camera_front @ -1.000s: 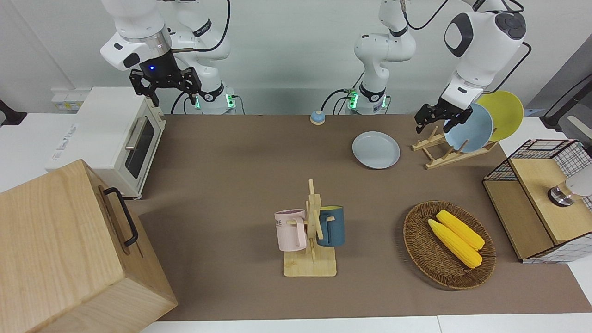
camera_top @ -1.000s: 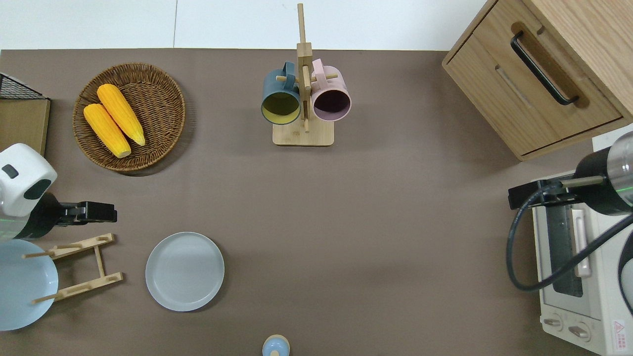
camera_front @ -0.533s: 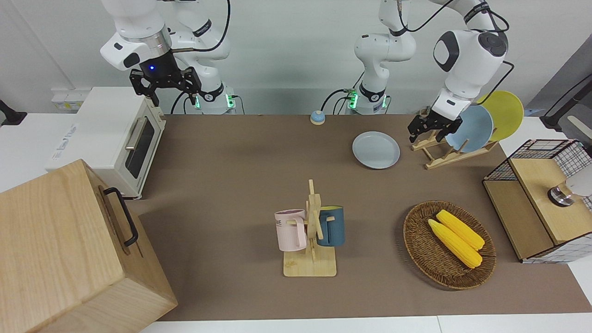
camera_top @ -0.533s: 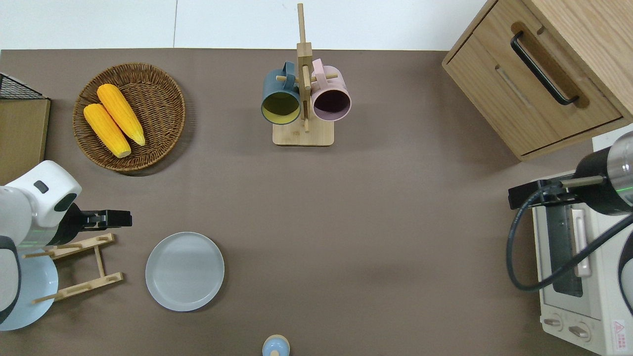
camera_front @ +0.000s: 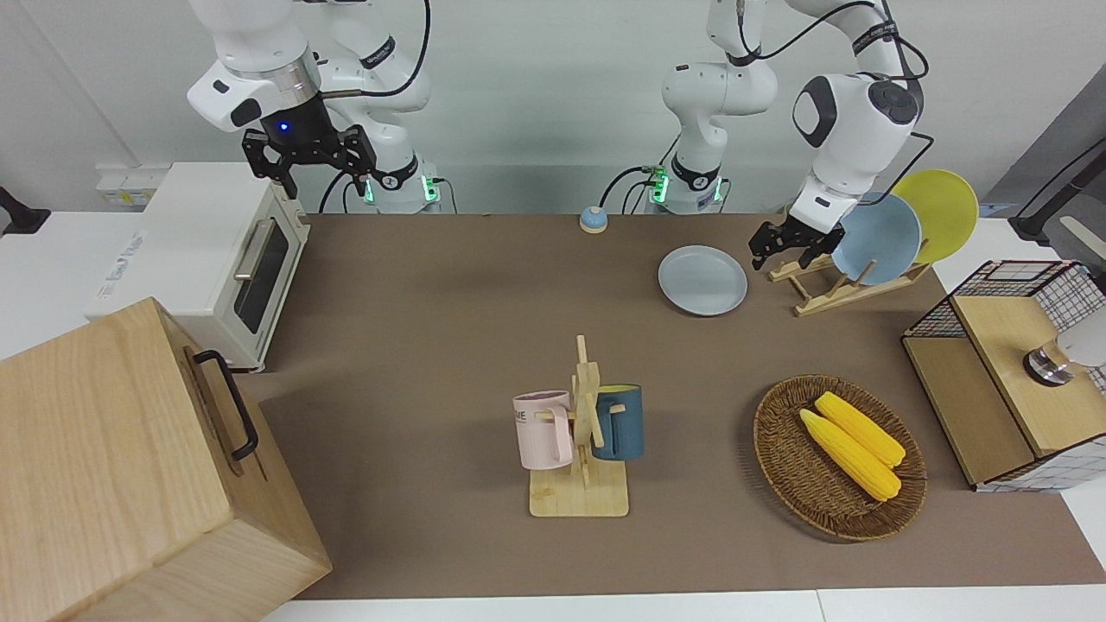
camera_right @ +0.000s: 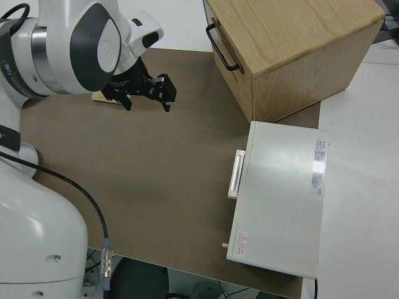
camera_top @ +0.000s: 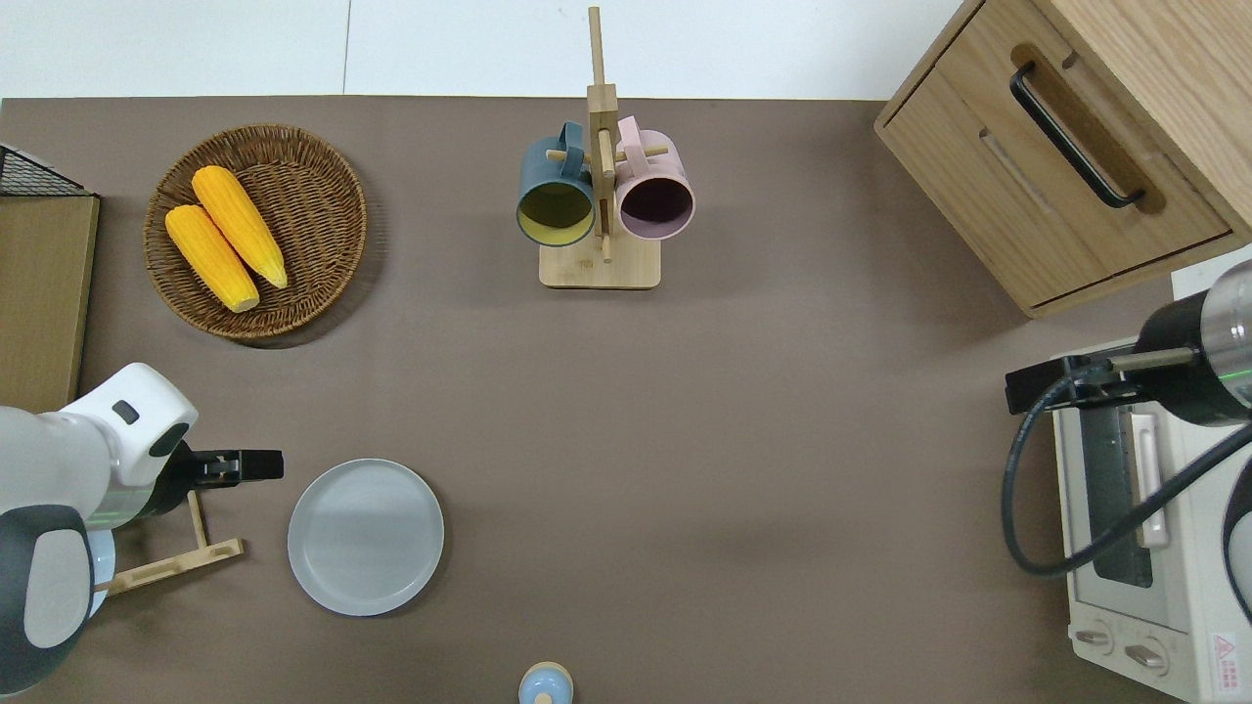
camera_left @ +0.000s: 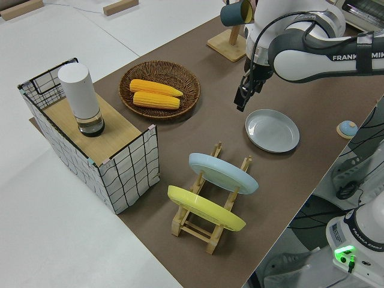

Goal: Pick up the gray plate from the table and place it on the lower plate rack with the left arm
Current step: 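Move the left gripper over the gray plate's edge nearest the rack, then close the left gripper on the gray plate's rim and tilt it up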

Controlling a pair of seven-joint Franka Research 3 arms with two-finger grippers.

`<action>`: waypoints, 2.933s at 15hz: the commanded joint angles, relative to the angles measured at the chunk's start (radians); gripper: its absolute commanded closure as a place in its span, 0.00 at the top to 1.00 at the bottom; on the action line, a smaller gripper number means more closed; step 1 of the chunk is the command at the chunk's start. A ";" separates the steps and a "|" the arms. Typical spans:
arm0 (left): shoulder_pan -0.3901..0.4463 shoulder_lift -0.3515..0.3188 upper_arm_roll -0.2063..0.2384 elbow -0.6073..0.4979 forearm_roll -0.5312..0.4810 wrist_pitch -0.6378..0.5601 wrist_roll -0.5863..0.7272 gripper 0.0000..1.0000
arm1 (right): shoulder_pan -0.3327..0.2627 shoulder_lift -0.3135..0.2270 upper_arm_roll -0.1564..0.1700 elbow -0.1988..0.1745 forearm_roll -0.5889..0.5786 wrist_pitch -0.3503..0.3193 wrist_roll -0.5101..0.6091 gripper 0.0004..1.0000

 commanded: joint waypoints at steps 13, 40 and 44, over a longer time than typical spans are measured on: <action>-0.025 -0.059 -0.016 -0.290 0.007 0.284 0.010 0.99 | -0.007 -0.002 0.005 0.006 0.006 -0.015 0.000 0.99; -0.027 0.049 -0.050 -0.376 0.034 0.482 0.010 0.99 | -0.007 -0.002 0.005 0.006 0.006 -0.015 -0.001 0.99; -0.027 0.064 -0.050 -0.376 0.034 0.496 0.010 0.99 | -0.007 -0.002 0.007 0.006 0.006 -0.015 -0.001 0.99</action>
